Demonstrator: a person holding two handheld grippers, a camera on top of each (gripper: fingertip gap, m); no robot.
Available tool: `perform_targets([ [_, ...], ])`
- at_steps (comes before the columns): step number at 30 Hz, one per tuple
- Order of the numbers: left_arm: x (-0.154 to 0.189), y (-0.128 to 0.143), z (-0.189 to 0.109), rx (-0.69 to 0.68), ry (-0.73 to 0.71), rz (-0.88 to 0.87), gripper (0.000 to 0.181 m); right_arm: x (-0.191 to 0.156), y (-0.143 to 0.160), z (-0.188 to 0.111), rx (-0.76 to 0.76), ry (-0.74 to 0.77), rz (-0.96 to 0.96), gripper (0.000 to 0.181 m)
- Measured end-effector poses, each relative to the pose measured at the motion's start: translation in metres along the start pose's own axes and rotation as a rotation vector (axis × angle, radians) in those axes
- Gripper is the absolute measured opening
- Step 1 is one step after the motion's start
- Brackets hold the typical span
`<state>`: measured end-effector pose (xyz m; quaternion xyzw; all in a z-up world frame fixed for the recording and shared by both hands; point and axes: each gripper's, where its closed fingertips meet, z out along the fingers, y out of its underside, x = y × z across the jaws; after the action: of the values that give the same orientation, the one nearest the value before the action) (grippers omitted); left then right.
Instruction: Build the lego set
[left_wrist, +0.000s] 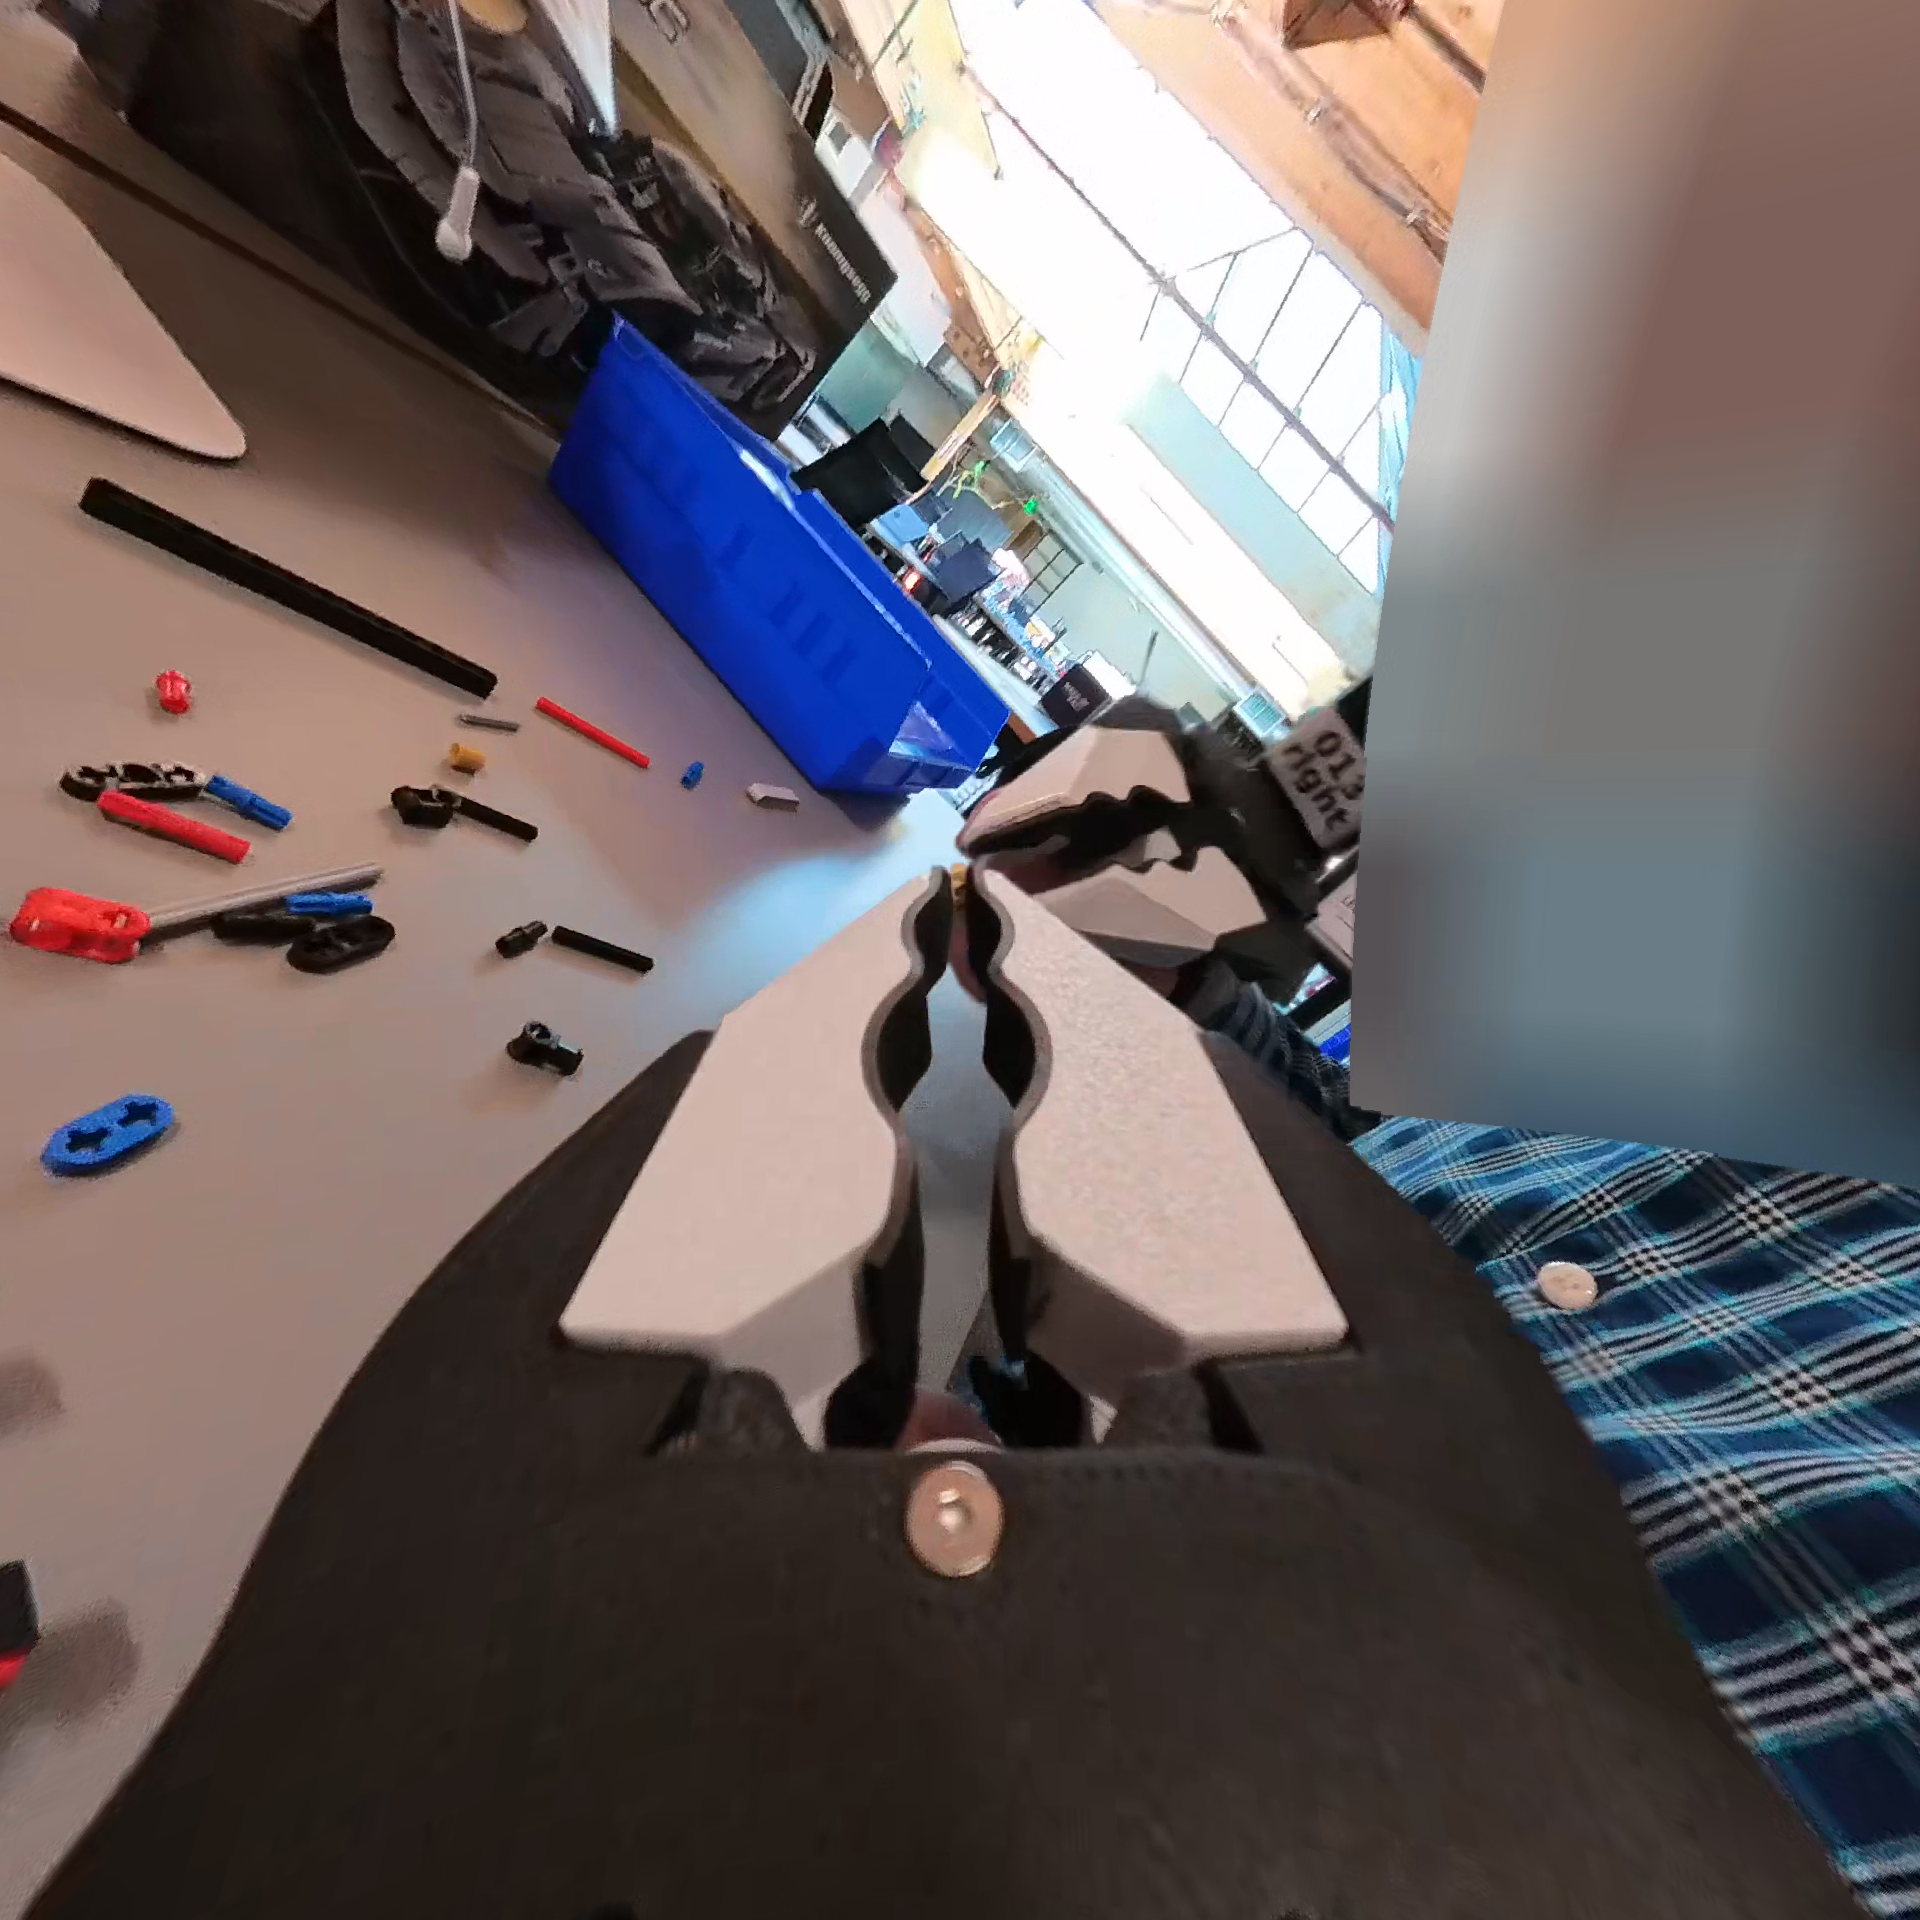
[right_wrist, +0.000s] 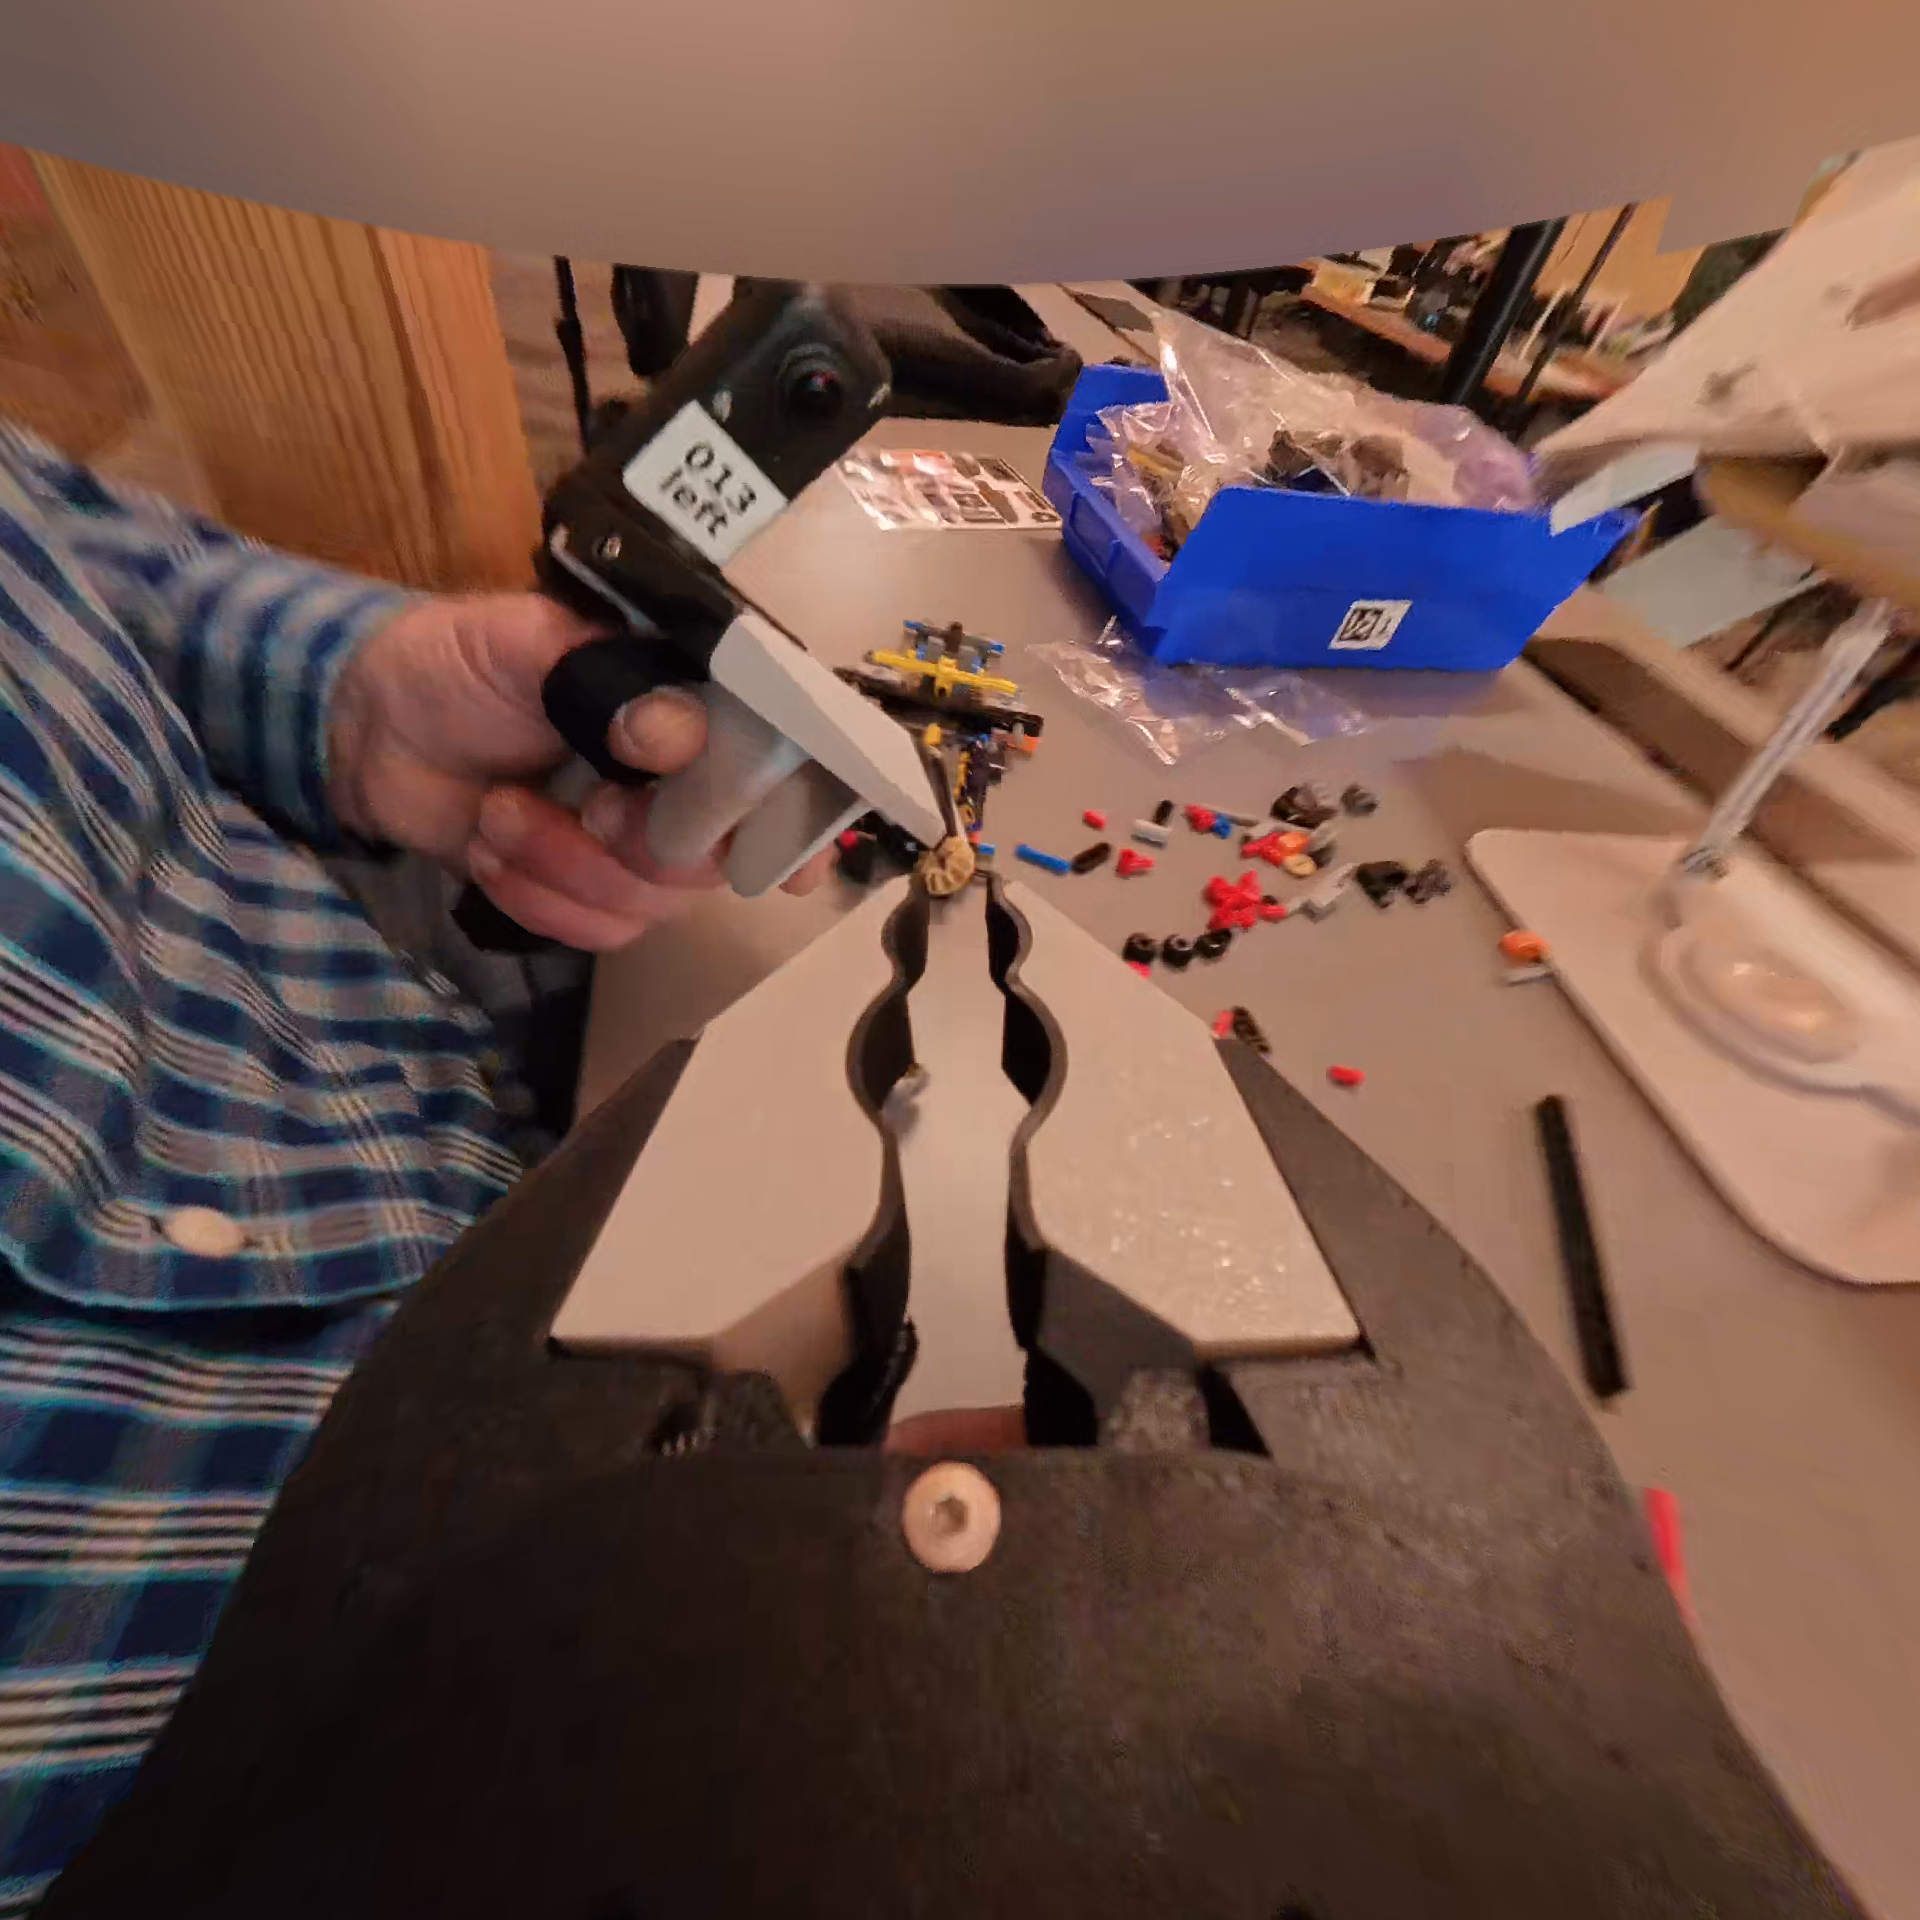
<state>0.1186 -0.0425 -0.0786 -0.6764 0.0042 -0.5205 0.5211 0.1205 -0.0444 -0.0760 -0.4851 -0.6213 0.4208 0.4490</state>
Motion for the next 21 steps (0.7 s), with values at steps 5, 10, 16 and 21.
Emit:
perform_targets([
  [5,0.009,-0.001,0.001,0.011,0.055,0.054,0.000,-0.002,-0.003,0.002,0.064,-0.121,0.292,0.005],
  [10,0.011,0.002,0.000,0.013,0.077,0.057,0.000,-0.010,-0.002,0.004,0.069,-0.182,0.347,0.004],
  [16,0.013,0.007,-0.001,-0.011,0.085,0.061,0.000,-0.012,0.000,0.001,0.084,-0.198,0.390,0.001],
  [21,0.003,0.010,-0.010,-0.049,-0.028,0.155,0.013,-0.010,0.011,0.000,0.045,-0.140,0.370,0.001],
])
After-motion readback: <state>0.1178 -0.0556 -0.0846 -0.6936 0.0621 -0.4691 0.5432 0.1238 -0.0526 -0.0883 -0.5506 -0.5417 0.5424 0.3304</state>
